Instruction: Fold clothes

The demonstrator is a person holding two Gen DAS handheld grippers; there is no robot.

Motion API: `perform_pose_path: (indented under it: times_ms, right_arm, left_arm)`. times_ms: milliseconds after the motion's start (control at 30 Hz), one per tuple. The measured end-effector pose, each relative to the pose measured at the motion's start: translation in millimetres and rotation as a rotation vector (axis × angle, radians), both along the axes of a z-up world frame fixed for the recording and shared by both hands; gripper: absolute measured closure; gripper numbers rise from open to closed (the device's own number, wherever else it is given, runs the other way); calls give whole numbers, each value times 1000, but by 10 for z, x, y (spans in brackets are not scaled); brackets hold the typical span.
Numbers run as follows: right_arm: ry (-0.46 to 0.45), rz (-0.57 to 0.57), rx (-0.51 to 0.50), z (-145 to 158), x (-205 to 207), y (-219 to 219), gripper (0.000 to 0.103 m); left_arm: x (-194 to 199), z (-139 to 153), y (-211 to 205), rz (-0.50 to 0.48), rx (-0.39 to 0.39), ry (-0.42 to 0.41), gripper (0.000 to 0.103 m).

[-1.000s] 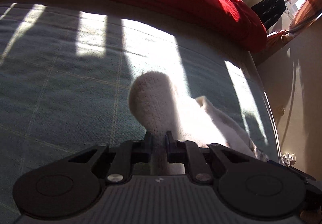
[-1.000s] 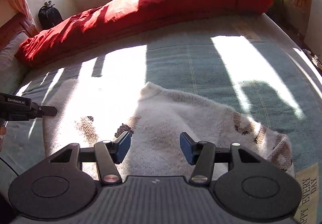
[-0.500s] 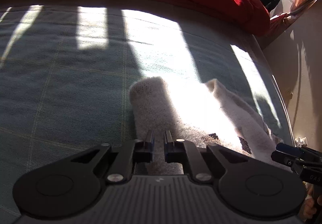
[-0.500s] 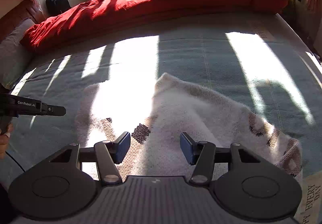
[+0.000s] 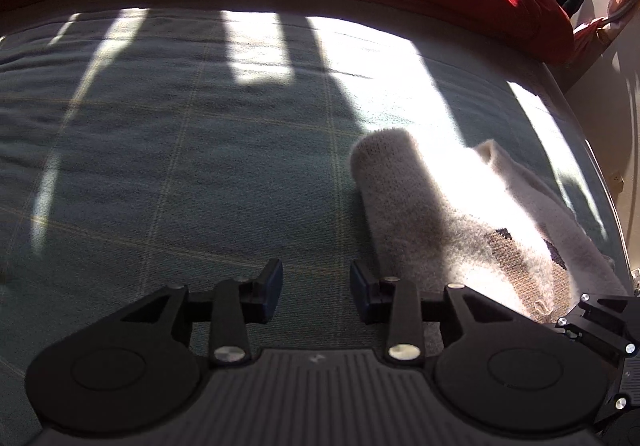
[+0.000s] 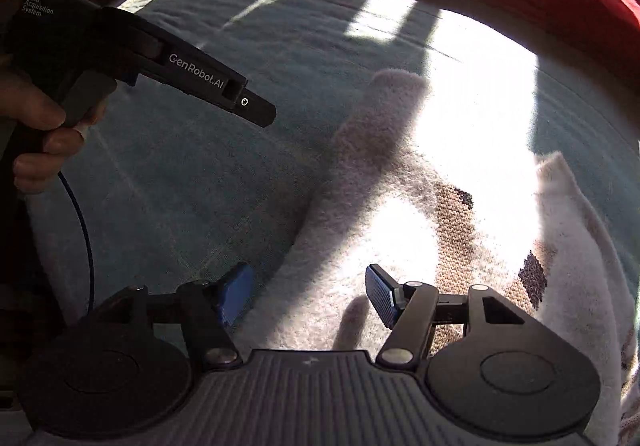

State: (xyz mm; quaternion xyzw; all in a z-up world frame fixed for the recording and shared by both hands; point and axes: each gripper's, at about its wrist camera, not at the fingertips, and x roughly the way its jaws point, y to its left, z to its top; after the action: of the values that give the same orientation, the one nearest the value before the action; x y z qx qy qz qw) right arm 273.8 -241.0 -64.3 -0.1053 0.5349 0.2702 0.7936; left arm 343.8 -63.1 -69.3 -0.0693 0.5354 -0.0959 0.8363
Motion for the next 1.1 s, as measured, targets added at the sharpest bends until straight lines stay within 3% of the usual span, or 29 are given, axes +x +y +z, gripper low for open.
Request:
perform_pose_path:
  times_ms: [133, 300, 367, 567, 633, 800, 1100]
  right_arm:
    - [83, 27, 21, -126, -53, 394, 34]
    - [165, 0, -46, -417, -74, 886, 20]
    - [191, 30, -80, -527, -106, 1032, 20]
    - [189, 45, -232, -699, -167, 995, 20]
    - [159, 57, -260, -677, -188, 888, 20]
    - [-13, 153, -441, -532, -421, 667, 24]
    - [-188, 60, -572, -108, -460, -124, 28]
  left_arm:
    - [-94, 12, 265, 47, 5, -3, 65]
    - [-182, 27, 598, 118, 17, -7, 64]
    - [-205, 21, 693, 142, 21, -6, 64]
    - [-256, -35, 792, 179, -5, 5, 64]
    - [-259, -49, 760, 176, -20, 13, 64]
    - [-260, -93, 558, 136, -40, 35, 63]
    - [-225, -156, 30, 19, -74, 69, 63]
